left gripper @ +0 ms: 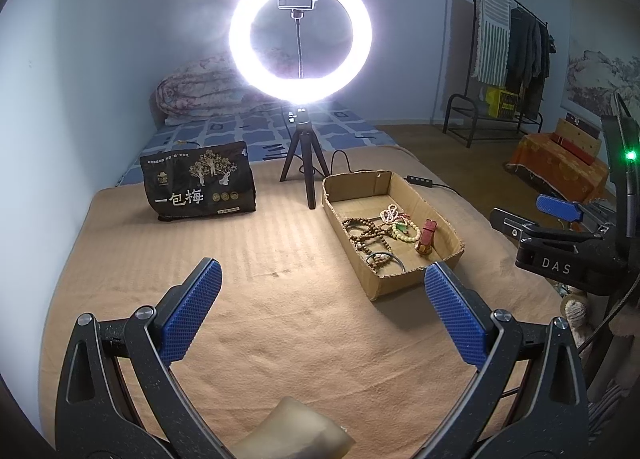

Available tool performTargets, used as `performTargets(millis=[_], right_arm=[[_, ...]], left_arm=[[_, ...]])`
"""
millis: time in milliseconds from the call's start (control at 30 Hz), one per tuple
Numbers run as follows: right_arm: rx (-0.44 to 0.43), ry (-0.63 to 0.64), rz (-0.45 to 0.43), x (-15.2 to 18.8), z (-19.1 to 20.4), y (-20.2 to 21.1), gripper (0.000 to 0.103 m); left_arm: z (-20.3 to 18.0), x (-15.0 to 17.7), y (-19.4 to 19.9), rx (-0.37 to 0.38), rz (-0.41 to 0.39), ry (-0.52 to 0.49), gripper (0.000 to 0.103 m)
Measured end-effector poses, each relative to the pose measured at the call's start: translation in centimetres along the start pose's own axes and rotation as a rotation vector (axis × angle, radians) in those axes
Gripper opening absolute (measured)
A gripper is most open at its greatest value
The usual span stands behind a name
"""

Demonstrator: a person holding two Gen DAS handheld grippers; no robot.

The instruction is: Organize jewelry

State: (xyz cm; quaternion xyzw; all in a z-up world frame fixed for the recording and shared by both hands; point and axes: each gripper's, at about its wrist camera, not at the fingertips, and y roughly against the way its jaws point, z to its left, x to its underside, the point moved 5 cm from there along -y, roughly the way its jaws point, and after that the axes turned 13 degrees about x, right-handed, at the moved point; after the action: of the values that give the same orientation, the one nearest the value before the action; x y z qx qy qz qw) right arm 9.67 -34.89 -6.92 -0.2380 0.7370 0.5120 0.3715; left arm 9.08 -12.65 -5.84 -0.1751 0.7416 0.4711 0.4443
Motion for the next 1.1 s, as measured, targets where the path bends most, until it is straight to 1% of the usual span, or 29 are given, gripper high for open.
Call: performTargets(millis=[1100], right_arm=[[-0.005, 0.009, 0.011, 0.21, 0.09, -0.19, 0.081]], left_arm=[[-0.17, -0.13, 0.11, 0.001, 0.0, -0.002, 0.103]])
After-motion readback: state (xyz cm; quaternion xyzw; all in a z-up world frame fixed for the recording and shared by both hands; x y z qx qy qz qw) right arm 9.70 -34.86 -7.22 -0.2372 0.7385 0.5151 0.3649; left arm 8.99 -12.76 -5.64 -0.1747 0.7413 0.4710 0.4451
